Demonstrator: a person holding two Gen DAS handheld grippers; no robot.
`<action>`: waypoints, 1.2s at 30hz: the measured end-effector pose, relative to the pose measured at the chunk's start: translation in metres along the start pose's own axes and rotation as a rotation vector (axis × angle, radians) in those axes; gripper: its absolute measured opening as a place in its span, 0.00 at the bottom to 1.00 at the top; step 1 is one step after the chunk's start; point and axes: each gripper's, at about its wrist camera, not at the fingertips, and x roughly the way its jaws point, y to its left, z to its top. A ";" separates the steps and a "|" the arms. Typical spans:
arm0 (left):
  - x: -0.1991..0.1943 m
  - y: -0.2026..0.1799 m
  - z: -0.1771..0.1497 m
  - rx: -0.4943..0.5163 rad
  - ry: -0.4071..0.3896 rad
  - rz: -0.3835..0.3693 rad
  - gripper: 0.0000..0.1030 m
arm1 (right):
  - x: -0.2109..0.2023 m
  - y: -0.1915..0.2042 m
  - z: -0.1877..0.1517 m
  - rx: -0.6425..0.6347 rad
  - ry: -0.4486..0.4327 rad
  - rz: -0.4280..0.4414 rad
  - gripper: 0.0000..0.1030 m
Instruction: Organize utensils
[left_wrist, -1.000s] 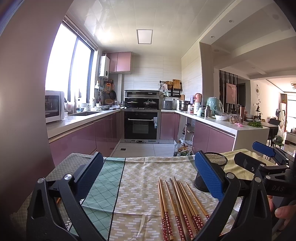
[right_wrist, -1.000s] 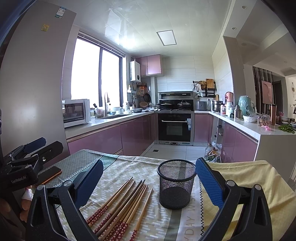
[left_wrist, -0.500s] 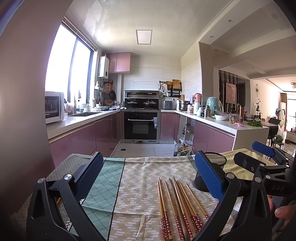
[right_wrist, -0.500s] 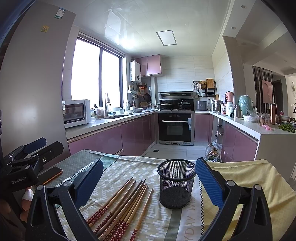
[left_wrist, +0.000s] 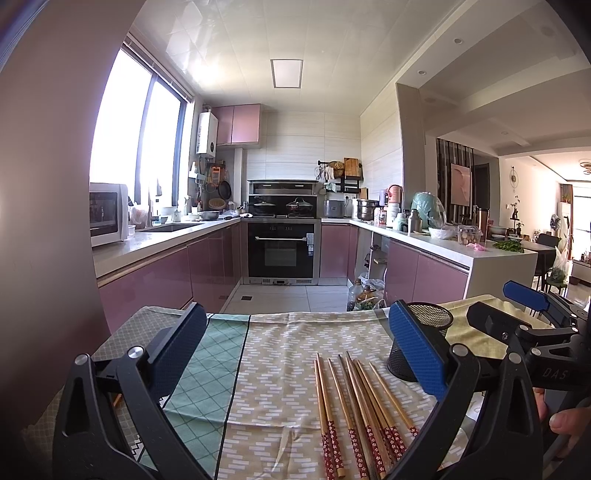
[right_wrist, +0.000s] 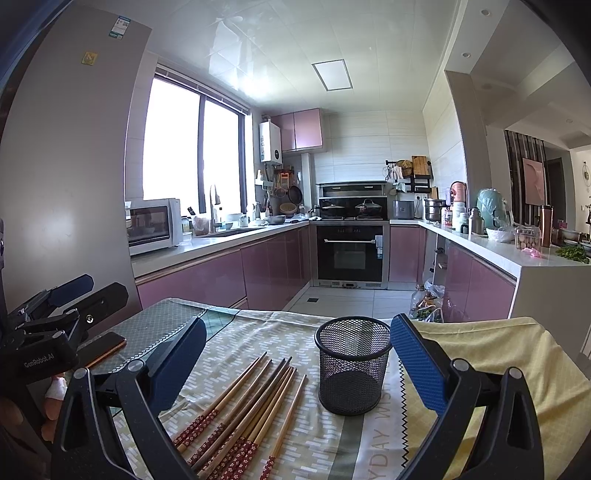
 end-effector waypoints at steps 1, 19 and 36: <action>0.000 0.000 0.000 0.000 0.001 0.000 0.94 | 0.000 0.000 0.000 0.001 0.000 0.002 0.94; 0.040 0.008 -0.015 0.054 0.164 -0.020 0.94 | 0.030 -0.003 -0.018 0.024 0.197 0.064 0.94; 0.141 -0.004 -0.087 0.170 0.580 -0.130 0.67 | 0.119 -0.010 -0.082 0.060 0.656 0.111 0.43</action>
